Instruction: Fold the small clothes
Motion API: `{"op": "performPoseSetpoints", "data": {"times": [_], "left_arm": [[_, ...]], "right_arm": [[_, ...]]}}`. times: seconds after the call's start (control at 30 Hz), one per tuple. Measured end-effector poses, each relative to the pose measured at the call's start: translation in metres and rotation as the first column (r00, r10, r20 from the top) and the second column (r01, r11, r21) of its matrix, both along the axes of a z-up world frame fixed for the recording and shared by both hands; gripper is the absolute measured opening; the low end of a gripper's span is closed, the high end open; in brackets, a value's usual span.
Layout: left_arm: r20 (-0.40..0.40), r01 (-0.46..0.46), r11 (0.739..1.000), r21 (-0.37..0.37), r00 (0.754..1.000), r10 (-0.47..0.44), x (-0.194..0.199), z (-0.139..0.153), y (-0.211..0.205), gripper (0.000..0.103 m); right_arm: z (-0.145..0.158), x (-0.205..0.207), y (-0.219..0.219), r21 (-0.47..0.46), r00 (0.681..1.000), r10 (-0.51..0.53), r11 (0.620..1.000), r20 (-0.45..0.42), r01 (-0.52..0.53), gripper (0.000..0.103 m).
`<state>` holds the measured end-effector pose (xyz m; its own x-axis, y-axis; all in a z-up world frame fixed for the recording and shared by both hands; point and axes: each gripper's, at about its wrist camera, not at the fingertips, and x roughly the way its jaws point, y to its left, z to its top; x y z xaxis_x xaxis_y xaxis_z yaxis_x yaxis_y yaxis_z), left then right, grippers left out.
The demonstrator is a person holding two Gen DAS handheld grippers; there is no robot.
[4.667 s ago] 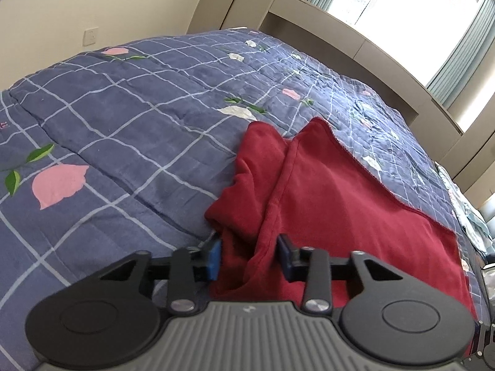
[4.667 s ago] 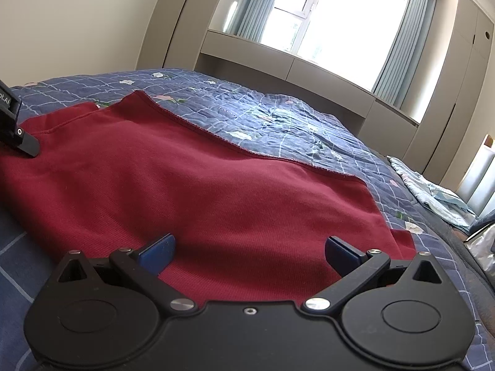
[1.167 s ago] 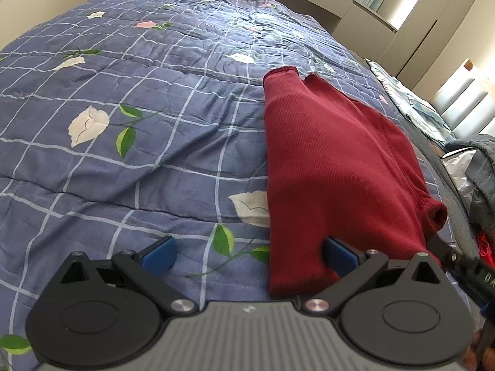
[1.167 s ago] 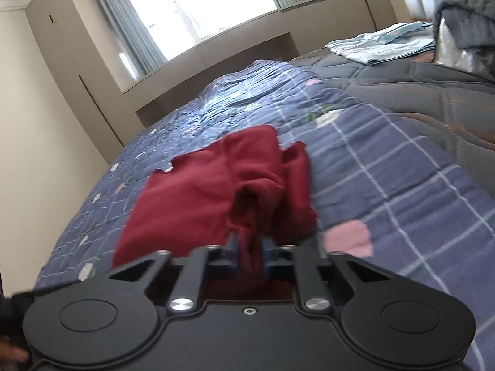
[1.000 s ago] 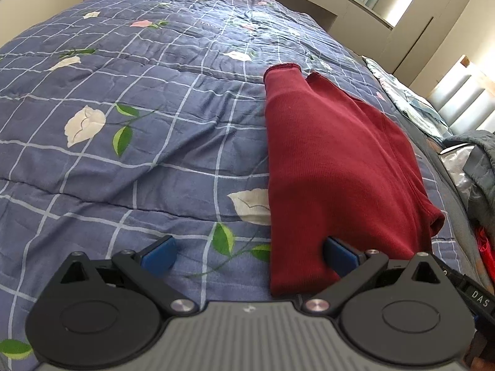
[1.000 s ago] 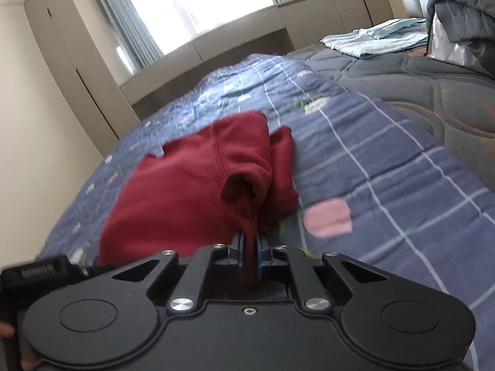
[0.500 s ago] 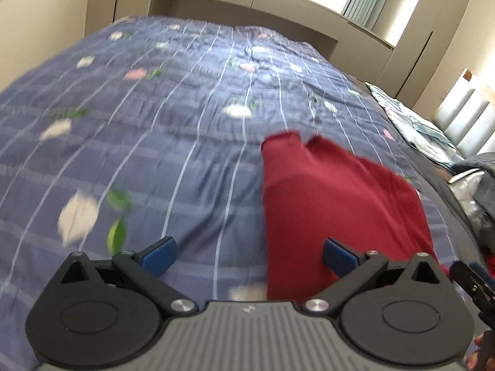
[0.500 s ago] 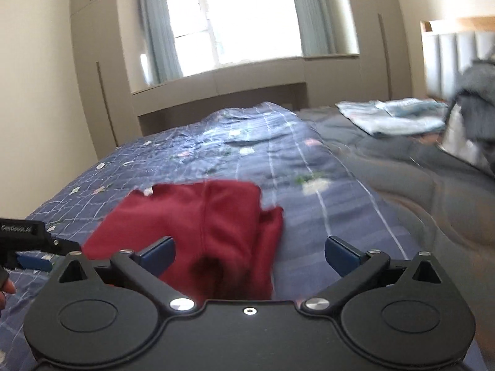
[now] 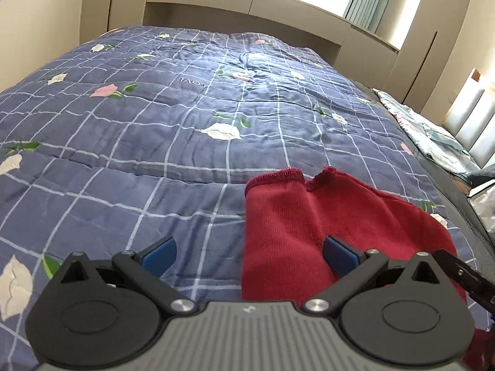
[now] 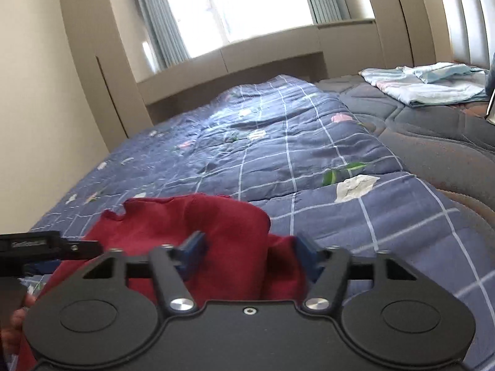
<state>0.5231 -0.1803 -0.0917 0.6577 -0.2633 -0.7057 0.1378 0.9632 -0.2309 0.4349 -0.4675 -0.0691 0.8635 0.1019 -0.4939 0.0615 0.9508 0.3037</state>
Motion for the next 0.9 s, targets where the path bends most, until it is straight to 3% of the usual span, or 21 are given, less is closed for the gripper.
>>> {"op": "performPoseSetpoints", "data": {"times": [0.1,0.27,0.43,0.53,0.6,0.63,0.7,0.8,0.9], "left_arm": [[-0.008,-0.008,1.000,-0.019,1.000,0.008,0.001,0.000,0.002,0.103],[0.009,0.007,1.000,-0.028,1.000,-0.007,-0.001,0.007,0.003,0.103],[0.034,0.030,0.999,0.024,0.999,-0.031,0.002,0.007,-0.006,0.103],[0.041,0.005,1.000,0.012,0.999,-0.005,0.006,0.008,-0.003,0.103],[0.066,-0.017,1.000,0.020,0.998,0.016,0.012,0.011,-0.002,0.103],[0.078,-0.021,0.999,0.027,0.997,0.019,0.015,0.013,-0.004,0.103],[0.090,-0.012,0.999,0.039,0.996,0.008,0.024,0.014,-0.009,0.103],[0.063,0.003,0.996,0.093,0.998,-0.009,0.038,0.005,-0.020,0.103],[0.024,0.003,0.991,0.132,1.000,-0.006,0.044,-0.009,-0.025,0.103]], "right_arm": [[0.004,-0.003,0.004,-0.018,1.000,0.009,1.000,0.029,-0.009,0.017],[0.013,-0.014,0.001,-0.043,0.997,-0.066,0.997,0.051,0.068,0.001],[-0.006,-0.009,-0.008,-0.018,0.995,-0.095,0.995,-0.035,0.095,0.002],[0.001,-0.008,-0.005,-0.067,0.995,-0.100,0.993,-0.021,0.099,0.015],[0.010,-0.006,0.001,-0.142,0.995,-0.096,0.985,0.019,0.097,0.040],[0.012,-0.001,0.003,-0.158,0.997,-0.076,0.984,0.029,0.079,0.045],[0.017,0.010,0.006,-0.161,0.999,-0.020,0.987,0.048,0.027,0.069],[0.012,0.032,0.018,-0.236,0.998,0.054,0.971,0.025,-0.047,0.075],[-0.007,0.047,0.018,-0.285,0.999,0.032,0.957,-0.041,-0.043,0.073]]}}
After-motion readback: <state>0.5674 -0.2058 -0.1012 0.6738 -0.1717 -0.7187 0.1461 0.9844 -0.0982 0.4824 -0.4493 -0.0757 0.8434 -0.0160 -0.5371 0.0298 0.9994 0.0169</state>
